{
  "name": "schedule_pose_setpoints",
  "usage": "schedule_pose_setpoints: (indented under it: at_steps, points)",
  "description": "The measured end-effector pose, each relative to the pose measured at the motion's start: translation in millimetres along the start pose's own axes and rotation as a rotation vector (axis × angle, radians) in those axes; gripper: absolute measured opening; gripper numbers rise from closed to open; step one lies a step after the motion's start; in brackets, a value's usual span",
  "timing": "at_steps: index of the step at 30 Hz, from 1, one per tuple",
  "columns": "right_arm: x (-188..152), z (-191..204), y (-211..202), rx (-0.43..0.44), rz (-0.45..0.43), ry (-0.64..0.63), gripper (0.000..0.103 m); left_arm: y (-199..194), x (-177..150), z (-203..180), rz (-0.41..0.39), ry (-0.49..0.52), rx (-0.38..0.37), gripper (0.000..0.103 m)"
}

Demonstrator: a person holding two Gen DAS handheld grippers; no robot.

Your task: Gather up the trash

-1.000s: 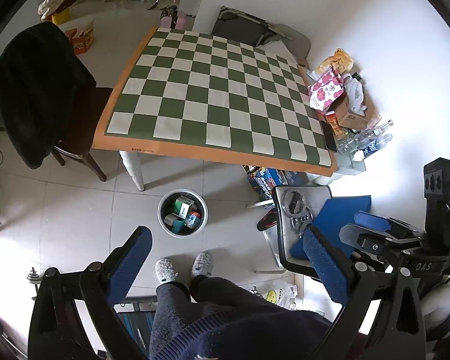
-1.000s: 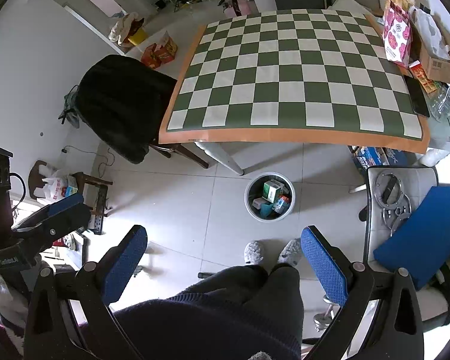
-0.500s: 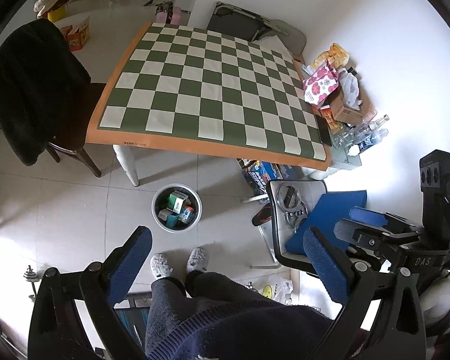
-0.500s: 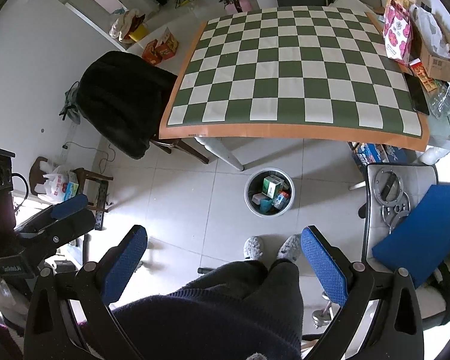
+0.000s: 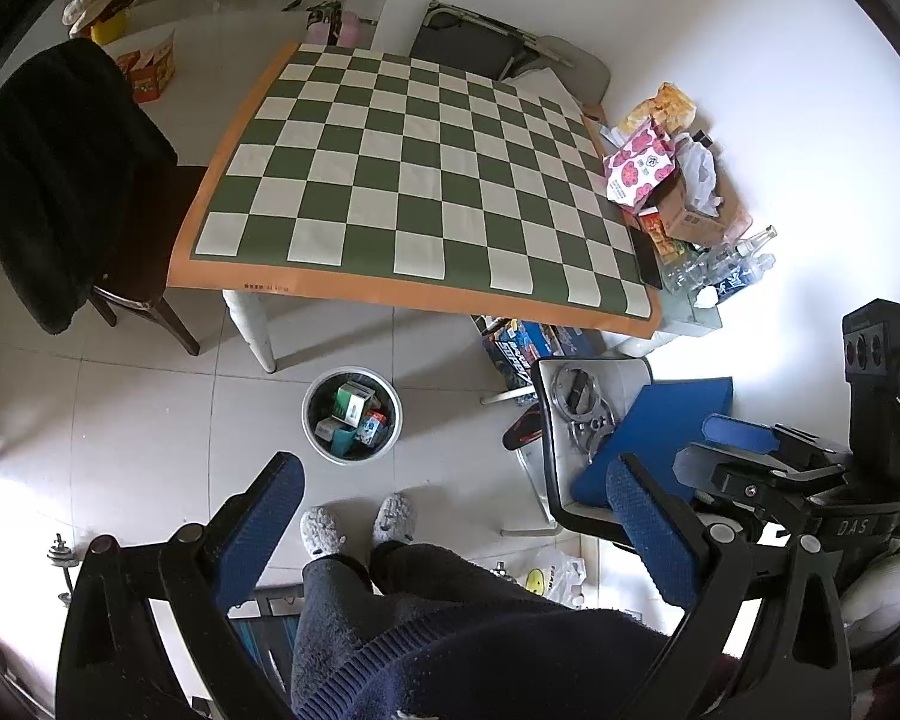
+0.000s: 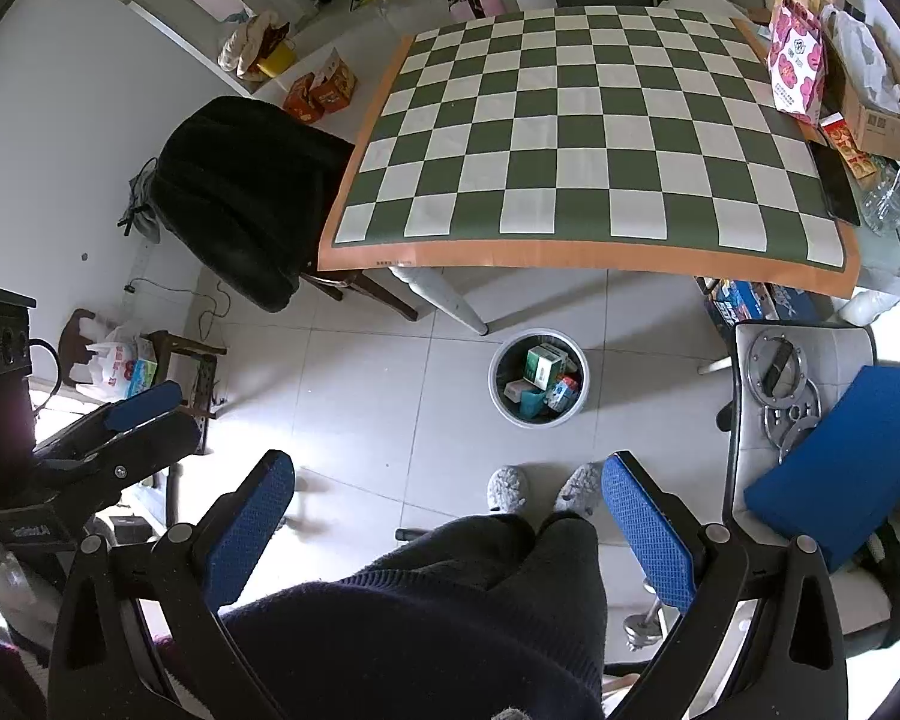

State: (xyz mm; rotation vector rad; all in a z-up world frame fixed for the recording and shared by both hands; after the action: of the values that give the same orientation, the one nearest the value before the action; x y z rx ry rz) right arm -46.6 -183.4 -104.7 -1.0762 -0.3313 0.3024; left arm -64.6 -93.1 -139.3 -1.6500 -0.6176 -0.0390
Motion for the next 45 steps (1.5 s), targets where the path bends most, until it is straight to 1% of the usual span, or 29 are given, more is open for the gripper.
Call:
schedule_pose_setpoints:
  at_steps: [45]
  points:
    - [-3.0, 0.2, 0.2, 0.001, 0.000, -0.002, 0.103, -1.3, -2.3, 4.3, -0.003, 0.006, -0.004, 0.103]
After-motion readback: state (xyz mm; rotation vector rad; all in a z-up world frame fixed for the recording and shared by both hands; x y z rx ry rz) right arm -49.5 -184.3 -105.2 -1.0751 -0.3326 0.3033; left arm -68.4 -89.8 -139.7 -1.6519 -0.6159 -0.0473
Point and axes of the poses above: each gripper's, at about its wrist camera, not at the fingertips, and y roughly the way its jaws point, z to its left, x to its top, the point moved 8 cm from there along y, roughly the way its jaws point, and after that the axes turned 12 degrees about y, right-handed, at the moved point
